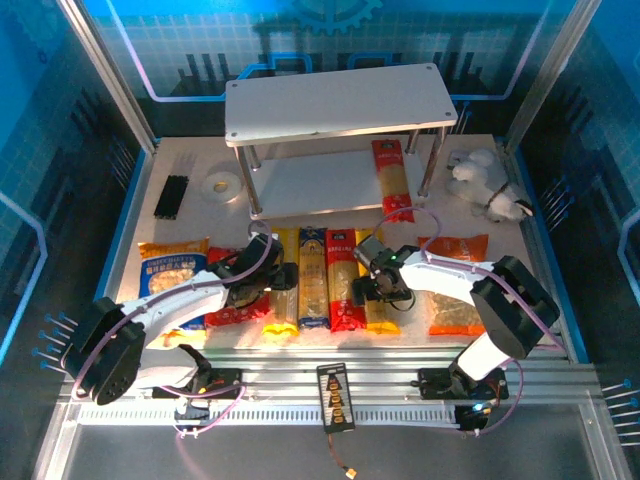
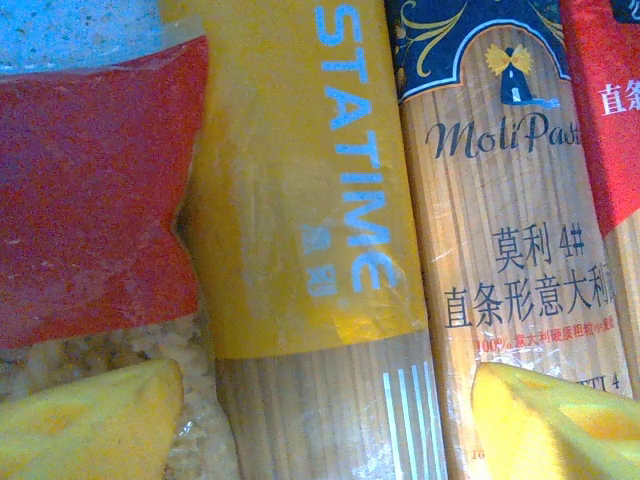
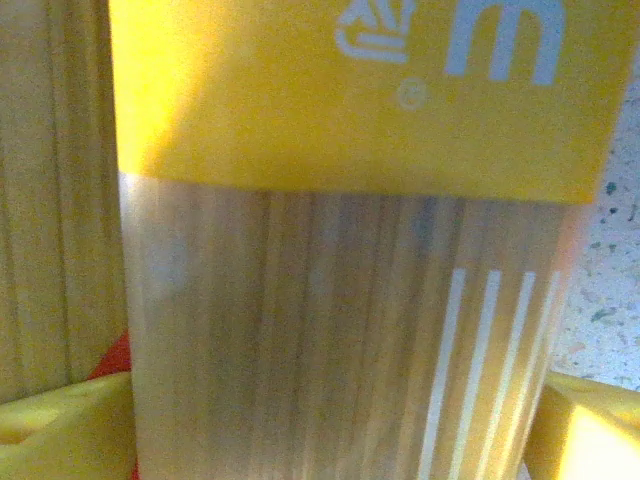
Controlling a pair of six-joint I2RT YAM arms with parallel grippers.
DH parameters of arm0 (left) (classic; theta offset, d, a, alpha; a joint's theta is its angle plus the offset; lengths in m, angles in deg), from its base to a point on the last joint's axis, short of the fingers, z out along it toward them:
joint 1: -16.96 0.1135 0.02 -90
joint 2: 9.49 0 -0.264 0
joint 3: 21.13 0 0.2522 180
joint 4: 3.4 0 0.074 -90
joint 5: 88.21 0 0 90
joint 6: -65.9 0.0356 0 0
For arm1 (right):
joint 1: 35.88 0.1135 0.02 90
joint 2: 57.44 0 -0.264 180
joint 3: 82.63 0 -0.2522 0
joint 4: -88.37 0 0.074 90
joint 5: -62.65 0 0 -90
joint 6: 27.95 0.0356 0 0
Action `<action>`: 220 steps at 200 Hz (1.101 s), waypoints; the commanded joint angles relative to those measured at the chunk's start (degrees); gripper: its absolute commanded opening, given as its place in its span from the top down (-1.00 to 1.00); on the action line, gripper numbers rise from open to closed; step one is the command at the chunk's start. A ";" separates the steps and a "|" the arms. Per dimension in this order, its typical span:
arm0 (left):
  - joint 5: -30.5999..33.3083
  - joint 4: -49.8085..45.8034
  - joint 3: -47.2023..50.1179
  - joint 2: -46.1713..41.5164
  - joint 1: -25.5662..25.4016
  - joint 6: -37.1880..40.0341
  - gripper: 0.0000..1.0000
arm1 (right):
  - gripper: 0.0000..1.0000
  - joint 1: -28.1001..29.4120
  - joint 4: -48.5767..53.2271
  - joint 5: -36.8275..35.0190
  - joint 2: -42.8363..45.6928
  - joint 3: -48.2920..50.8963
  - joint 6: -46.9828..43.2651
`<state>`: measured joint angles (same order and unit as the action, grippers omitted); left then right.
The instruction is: Place and organize the pasta boxes and bags onto the shelf
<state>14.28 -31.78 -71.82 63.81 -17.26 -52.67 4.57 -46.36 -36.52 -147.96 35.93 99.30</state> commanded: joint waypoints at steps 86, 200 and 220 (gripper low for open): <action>-1.46 1.08 0.10 -0.43 1.17 -0.20 -0.54 | 0.23 -1.22 -0.12 1.82 1.65 1.80 -0.25; -1.68 0.47 -0.78 -2.06 1.18 -0.26 -0.53 | 1.00 -0.16 10.22 -1.29 19.10 -5.88 -2.02; -1.68 0.29 -0.97 -2.37 1.19 -0.17 -0.53 | 1.00 -0.07 10.28 -1.38 19.09 -9.49 -3.40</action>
<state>13.84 -31.41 -71.82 63.09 -16.51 -52.67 3.87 -34.14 -36.02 -131.11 33.22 98.23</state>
